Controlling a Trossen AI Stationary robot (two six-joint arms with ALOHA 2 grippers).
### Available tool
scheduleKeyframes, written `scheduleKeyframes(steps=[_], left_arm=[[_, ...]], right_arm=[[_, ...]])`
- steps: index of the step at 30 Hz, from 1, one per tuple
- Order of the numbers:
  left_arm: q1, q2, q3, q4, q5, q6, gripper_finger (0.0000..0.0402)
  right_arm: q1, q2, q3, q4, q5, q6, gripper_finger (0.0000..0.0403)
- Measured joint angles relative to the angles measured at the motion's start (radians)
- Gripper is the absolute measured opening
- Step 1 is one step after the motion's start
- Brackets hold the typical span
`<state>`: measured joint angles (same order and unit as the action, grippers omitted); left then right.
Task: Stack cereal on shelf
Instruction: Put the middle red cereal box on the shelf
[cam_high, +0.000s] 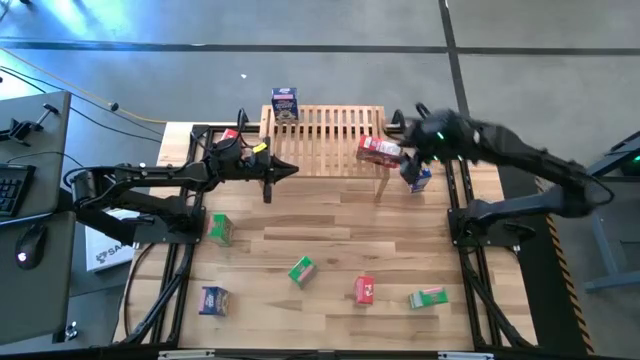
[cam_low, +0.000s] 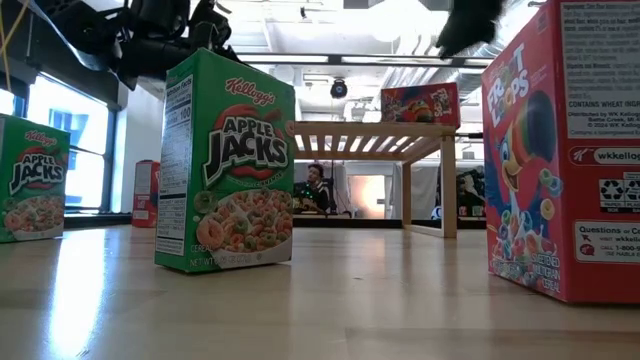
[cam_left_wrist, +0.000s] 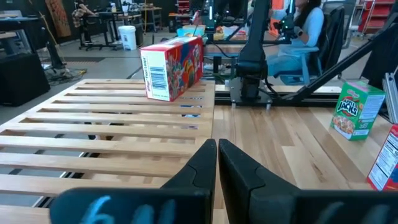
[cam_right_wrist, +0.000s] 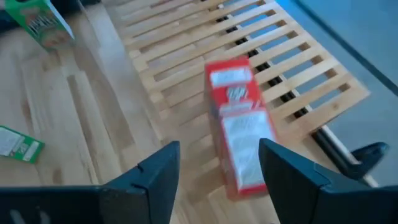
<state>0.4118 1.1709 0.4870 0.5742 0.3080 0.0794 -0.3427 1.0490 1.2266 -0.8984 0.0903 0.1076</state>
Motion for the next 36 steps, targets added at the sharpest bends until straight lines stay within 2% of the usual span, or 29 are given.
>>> scheduleKeyframes(steps=[4, 7, 11, 17, 20, 23, 28, 32, 36], left_arm=[[0.0, 0.0, 0.0, 0.016, 0.0, 0.0, 0.001], [0.0, 0.0, 0.0, 0.03, 0.0, 0.0, 0.001], [0.0, 0.0, 0.0, 0.032, 0.0, 0.0, 0.001], [0.0, 0.0, 0.0, 0.053, 0.0, 0.001, 0.001], [0.0, 0.0, 0.002, 0.061, 0.0, 0.002, 0.001], [0.0, 0.0, 0.002, 0.06, 0.0, 0.003, 0.001], [0.0, 0.0, 0.002, 0.06, 0.0, 0.003, 0.001], [0.0, 0.0, 0.002, 0.06, 0.0, 0.003, 0.001], [0.0, 0.0, 0.002, 0.06, 0.0, 0.003, 0.001]], right_arm=[[0.053, -0.189, -0.241, 0.141, 0.043, 0.056, 0.021], [0.081, -0.276, -0.366, 0.202, 0.125, 0.081, 0.0236], [0.071, -0.319, -0.47, 0.279, 0.191, 0.076, 0.0278], [-0.019, -0.291, -0.564, 0.416, 0.15, 0.008, 0.0301], [-0.072, -0.27, -0.584, 0.475, 0.121, -0.038, 0.0302], [-0.111, -0.253, -0.589, 0.544, 0.044, -0.08, 0.0302], [-0.16, -0.201, -0.589, 0.592, -0.036, -0.089, 0.0294], [-0.176, -0.15, -0.589, 0.606, -0.068, -0.089, 0.0266], [-0.176, -0.146, -0.586, 0.628, -0.081, -0.085, 0.022]])
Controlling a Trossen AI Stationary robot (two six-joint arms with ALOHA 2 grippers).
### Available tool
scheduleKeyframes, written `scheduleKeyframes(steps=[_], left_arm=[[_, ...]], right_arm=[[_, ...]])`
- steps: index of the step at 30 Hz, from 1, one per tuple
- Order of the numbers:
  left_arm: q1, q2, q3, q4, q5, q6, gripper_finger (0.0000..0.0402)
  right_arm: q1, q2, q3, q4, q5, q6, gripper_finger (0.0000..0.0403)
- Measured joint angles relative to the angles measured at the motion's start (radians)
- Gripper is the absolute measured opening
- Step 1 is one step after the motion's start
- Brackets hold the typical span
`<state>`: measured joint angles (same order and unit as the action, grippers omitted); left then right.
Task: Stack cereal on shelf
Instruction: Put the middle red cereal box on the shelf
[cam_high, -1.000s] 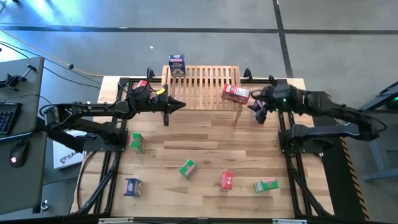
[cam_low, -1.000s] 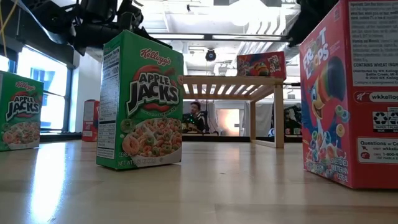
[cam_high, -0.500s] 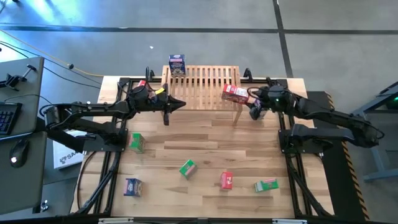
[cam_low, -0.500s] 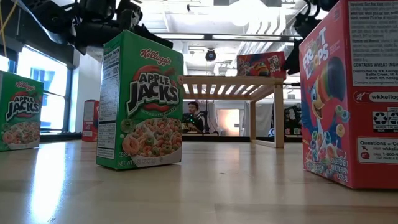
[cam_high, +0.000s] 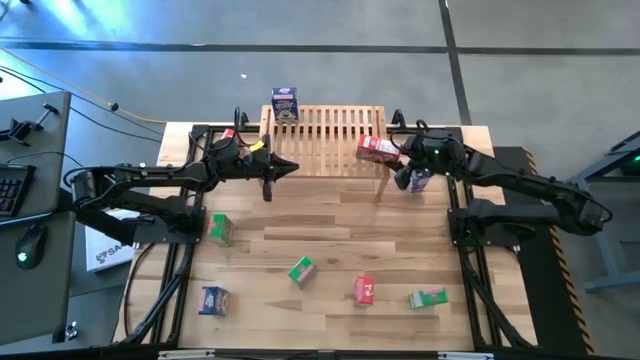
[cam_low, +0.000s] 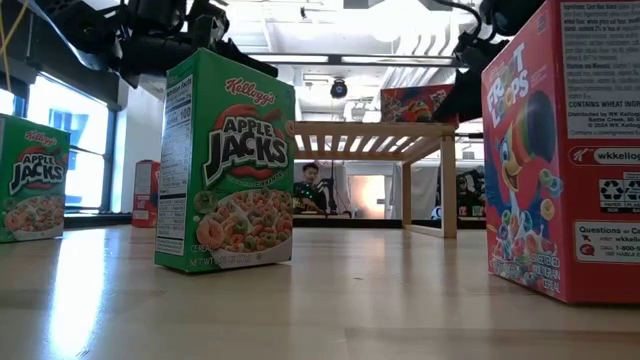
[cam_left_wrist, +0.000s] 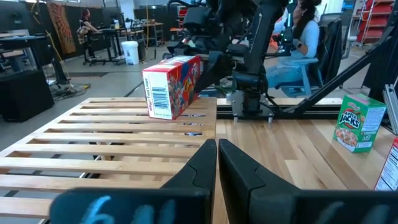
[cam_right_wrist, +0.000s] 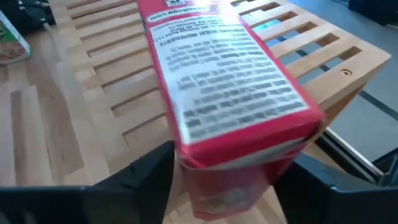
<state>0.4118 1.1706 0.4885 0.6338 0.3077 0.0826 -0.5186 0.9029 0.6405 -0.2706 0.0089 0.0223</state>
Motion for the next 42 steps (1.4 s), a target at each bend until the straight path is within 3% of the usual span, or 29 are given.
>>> scheduleKeyframes(steps=[8, 17, 23, 33, 42], left_arm=[[0.001, 0.0, 0.0, 0.0, 0.0, 0.0, 0.001], [0.001, 0.0, 0.007, 0.0, 0.0, -0.003, 0.001], [0.001, 0.0, 0.007, -0.002, 0.0, -0.009, 0.001], [0.001, 0.0, 0.007, 0.0, 0.0, -0.026, 0.001], [0.001, 0.0, 0.007, -0.001, 0.0, -0.026, 0.001]], right_arm=[[0.001, -0.006, 0.141, -0.138, -0.01, 0.022, 0.0141], [0.016, -0.006, 0.361, -0.369, -0.033, 0.047, 0.0134], [0.156, 0.026, 0.511, -0.55, -0.052, 0.123, 0.0134], [0.466, 0.363, 0.754, -0.838, -0.018, 0.307, 0.0134], [0.547, 0.698, 0.908, -0.953, -0.017, 0.34, 0.0134]])
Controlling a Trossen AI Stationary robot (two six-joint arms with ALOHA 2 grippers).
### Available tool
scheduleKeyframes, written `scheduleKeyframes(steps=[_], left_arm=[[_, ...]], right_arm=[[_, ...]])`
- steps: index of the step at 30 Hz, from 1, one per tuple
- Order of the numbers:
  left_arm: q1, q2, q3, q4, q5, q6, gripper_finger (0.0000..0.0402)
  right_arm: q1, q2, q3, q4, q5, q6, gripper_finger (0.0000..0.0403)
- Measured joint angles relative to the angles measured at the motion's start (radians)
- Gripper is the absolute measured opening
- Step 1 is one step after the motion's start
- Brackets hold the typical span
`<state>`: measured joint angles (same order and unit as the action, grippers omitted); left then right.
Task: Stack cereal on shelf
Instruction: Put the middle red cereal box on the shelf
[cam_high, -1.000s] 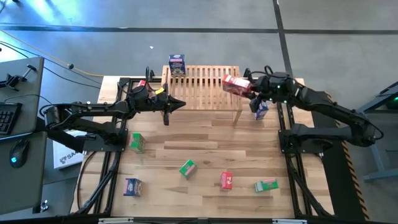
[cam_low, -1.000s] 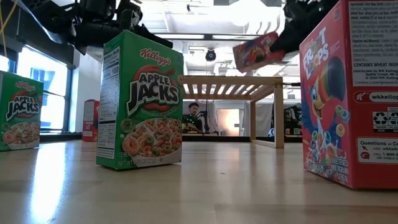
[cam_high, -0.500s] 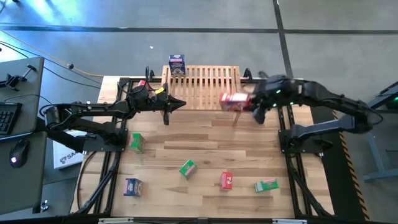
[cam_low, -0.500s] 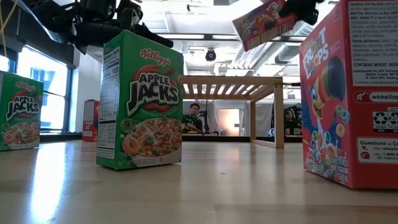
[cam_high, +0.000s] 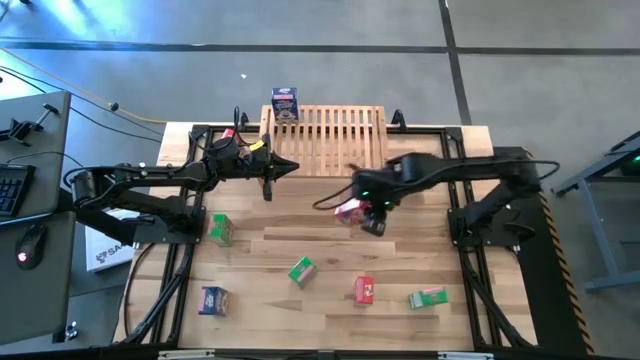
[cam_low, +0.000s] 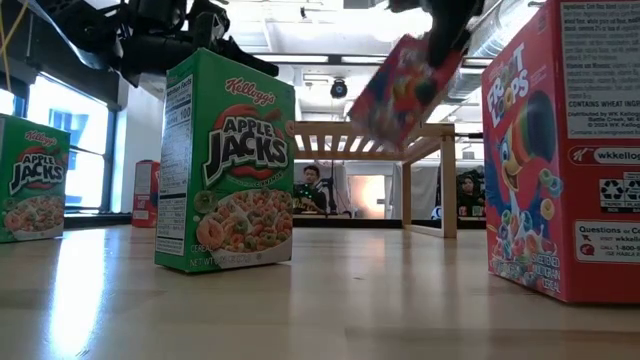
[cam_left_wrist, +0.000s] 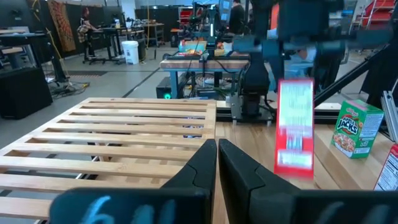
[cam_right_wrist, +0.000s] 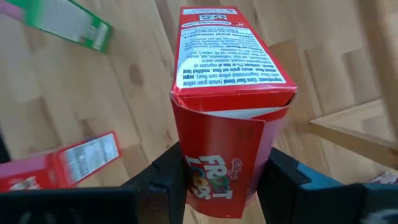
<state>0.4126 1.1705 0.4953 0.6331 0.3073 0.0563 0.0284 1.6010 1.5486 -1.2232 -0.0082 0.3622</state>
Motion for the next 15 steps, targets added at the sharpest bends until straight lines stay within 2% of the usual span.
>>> scheduleKeyframes(steps=[7, 15], left_arm=[[0.0, 0.0, 0.0, -0.005, 0.0, 0.0, 0.001], [0.0, 0.0, 0.0, -0.008, 0.0, 0.0, 0.001]], right_arm=[[-0.009, 0.185, 0.102, -0.069, 0.0, -0.016, 0.0134], [-0.011, 0.275, 0.153, -0.074, -0.001, -0.065, 0.0134]])
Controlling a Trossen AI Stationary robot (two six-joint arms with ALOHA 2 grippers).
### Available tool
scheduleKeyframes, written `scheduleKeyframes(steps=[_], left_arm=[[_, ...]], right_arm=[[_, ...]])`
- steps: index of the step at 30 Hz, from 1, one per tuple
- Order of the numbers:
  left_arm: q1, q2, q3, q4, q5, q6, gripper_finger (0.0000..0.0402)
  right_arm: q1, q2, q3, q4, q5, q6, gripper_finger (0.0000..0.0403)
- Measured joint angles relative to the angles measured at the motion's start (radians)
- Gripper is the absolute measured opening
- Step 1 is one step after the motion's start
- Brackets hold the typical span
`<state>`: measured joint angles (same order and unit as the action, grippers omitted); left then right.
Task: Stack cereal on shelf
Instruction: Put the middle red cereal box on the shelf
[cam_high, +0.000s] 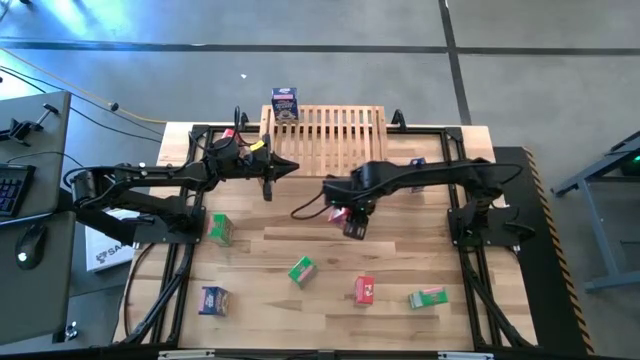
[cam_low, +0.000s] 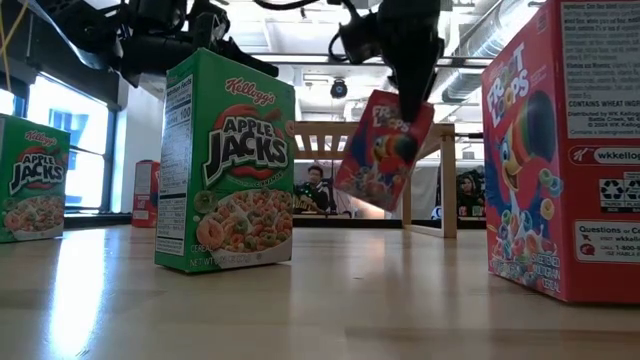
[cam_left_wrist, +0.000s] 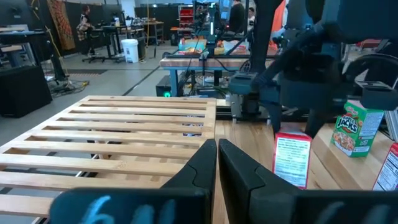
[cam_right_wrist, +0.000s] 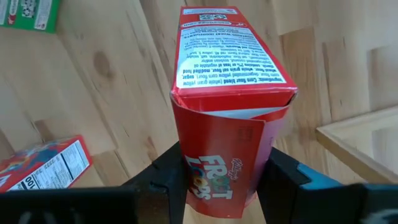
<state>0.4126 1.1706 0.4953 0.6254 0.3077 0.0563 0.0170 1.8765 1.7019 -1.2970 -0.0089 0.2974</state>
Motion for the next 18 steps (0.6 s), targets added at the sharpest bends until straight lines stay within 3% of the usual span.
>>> scheduleKeyframes(steps=[12, 18], left_arm=[[0.0, 0.0, 0.0, -0.004, 0.005, 0.0, 0.001], [0.0, 0.0, 0.0, -0.004, 0.005, 0.0, 0.001]], right_arm=[[-0.002, 0.003, 0.0, 0.044, 0.016, -0.018, 0.0217], [-0.001, 0.001, 0.034, 0.017, 0.027, -0.049, 0.0228]])
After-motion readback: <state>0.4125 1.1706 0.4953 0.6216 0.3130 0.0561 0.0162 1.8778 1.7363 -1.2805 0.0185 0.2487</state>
